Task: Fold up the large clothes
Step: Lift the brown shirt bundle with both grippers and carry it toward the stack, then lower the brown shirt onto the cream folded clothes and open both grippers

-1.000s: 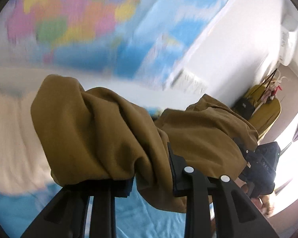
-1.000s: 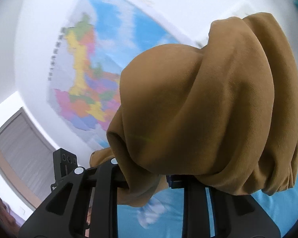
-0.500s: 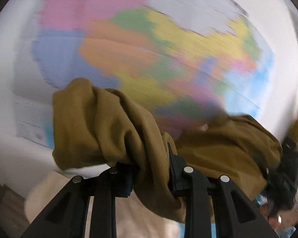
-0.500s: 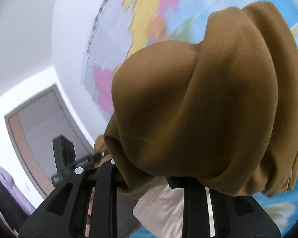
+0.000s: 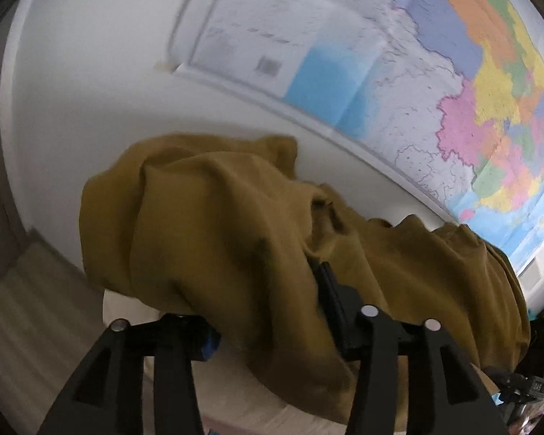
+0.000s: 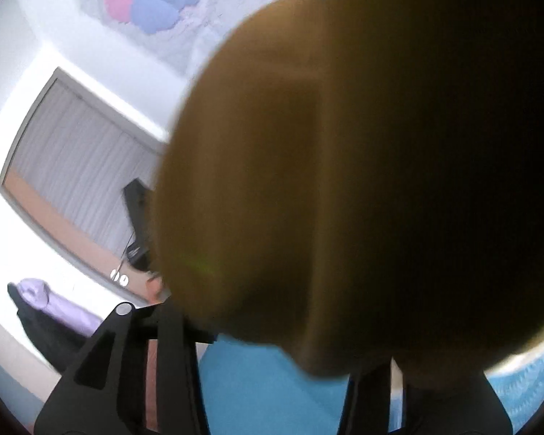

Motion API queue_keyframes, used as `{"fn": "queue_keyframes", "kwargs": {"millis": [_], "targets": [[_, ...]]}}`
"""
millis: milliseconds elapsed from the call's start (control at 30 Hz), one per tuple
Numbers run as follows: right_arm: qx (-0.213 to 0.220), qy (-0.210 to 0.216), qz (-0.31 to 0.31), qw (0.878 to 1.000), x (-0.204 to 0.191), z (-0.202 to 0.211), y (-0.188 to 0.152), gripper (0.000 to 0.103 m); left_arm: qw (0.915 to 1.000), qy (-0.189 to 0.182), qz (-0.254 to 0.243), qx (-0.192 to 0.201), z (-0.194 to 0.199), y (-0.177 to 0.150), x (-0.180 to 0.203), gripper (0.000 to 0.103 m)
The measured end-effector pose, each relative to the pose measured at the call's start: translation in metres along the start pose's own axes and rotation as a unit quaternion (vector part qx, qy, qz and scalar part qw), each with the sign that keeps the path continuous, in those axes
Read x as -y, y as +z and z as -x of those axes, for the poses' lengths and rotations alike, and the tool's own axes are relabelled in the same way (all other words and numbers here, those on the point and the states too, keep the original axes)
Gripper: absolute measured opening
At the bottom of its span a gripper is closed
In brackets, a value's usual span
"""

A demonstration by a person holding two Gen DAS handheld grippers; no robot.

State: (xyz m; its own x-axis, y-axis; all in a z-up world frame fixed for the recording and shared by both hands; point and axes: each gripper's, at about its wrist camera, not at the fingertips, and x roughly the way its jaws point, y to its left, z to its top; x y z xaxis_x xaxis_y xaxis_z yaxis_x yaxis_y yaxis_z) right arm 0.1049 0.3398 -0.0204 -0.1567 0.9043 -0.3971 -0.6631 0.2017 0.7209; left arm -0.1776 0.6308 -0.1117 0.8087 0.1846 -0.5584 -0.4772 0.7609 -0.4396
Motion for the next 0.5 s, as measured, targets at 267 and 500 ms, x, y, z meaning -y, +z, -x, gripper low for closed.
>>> {"fn": "queue_keyframes", "kwargs": {"millis": [267, 500], "targets": [[0.029, -0.105, 0.124, 0.986, -0.028, 0.075, 0.003, 0.061, 0.9960, 0.087, -0.017, -0.013, 0.019, -0.007, 0.020, 0.067], [0.054, -0.226, 0.136, 0.963, 0.025, 0.076, 0.025, 0.063, 0.9939, 0.086, -0.029, 0.063, 0.088, -0.022, 0.047, 0.079]]}}
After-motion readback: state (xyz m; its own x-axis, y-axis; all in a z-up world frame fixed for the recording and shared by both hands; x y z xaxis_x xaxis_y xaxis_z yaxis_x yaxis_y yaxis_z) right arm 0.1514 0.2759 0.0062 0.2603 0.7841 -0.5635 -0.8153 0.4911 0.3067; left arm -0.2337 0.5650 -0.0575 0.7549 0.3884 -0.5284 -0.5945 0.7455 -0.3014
